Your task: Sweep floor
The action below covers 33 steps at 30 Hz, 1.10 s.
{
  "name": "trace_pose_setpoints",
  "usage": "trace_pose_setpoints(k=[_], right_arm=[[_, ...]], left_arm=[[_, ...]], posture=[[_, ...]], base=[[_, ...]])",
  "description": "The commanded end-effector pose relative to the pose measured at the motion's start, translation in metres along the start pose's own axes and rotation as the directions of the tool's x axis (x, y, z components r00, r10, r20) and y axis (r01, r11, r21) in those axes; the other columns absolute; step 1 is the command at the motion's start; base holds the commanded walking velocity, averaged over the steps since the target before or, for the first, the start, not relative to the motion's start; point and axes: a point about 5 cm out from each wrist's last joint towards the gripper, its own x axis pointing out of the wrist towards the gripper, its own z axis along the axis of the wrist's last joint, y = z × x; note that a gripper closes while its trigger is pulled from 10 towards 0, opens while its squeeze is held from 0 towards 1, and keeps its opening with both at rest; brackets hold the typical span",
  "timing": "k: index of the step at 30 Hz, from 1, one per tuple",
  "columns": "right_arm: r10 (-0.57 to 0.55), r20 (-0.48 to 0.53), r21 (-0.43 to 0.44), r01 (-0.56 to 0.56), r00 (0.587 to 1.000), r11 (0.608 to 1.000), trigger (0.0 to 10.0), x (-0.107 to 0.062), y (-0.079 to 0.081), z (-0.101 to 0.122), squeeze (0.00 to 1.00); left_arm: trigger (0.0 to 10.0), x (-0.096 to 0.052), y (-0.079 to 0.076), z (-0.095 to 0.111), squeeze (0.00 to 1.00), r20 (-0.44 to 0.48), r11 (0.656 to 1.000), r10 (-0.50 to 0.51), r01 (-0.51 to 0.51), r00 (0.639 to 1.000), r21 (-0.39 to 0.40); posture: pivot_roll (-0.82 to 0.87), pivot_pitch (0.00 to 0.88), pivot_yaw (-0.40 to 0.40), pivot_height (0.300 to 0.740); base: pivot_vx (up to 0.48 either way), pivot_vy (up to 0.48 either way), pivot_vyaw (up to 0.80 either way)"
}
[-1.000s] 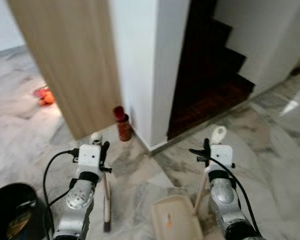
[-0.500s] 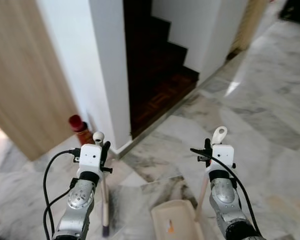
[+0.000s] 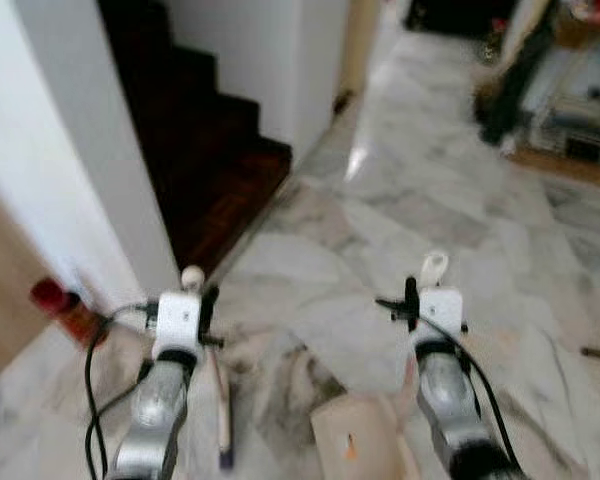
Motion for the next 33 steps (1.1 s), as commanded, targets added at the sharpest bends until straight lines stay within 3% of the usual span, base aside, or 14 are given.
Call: trace_pose_setpoints(k=[1,20,27,33], right_arm=[[-0.013,0.021,0.001,0.013,1.000,1.000,10.0,0.0016,-0.0046,0.0033,0.00],[-0.032,0.013,0.012,0.032,0.999,0.999,10.0,0.0004,-0.0012,0.0020,0.00],[-0.030,0.032,0.021,0.029,0.999,0.999,10.0,-0.0001,0.0003,0.0041,0.00],[-0.022,0.044,0.021,0.021,0.999,1.000,10.0,0.0004,0.0030,0.0064,0.00]], left_arm=[[10.0,0.0018,-0.0030,0.0064,0.00,0.031,1.000,-0.011,0.011,0.999,0.005],[10.0,0.0047,0.0029,0.0080,0.00,0.024,1.000,-0.020,0.020,1.000,0.017],[10.0,0.0071,0.0038,0.0086,0.00,0.017,0.999,-0.027,0.027,0.999,0.017],[10.0,0.0067,0.0029,0.0070,0.00,0.005,0.999,-0.027,0.027,1.000,0.022]], posture=[[0.13,0.000,0.020,0.740],[0.14,0.017,0.050,0.740],[0.13,0.026,0.055,0.740],[0.13,0.033,0.048,0.740]], base=[[0.000,0.000,-0.80],[0.000,0.000,-0.80],[0.000,0.000,-0.14],[0.358,0.000,0.00]])
